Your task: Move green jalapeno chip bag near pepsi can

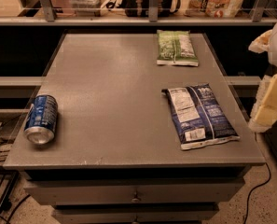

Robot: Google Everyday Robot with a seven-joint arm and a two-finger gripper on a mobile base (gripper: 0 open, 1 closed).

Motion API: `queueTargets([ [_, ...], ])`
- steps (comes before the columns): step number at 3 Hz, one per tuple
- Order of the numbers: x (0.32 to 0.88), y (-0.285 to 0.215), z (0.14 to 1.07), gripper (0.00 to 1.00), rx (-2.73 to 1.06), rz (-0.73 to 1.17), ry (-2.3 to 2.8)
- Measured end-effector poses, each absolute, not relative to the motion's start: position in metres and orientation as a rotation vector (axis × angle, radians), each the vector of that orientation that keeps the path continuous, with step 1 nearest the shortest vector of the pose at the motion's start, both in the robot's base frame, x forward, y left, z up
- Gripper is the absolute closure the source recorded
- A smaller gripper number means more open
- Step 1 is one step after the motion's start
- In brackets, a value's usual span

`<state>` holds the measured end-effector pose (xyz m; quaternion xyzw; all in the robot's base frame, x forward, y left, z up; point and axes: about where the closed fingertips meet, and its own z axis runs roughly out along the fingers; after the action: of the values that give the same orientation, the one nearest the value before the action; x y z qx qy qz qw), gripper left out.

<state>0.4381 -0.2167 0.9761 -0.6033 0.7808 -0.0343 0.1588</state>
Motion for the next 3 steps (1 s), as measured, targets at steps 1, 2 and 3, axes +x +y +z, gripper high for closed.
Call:
queueTargets([
  [1,0.438,-0.217,0.976,0.00,-1.725,-0.098,2.232],
  [2,0.444,-0.216,0.979,0.00,-1.682,-0.092,2.231],
  [3,0.461,-0.214,0.980,0.00,-1.583,-0.055,2.222],
])
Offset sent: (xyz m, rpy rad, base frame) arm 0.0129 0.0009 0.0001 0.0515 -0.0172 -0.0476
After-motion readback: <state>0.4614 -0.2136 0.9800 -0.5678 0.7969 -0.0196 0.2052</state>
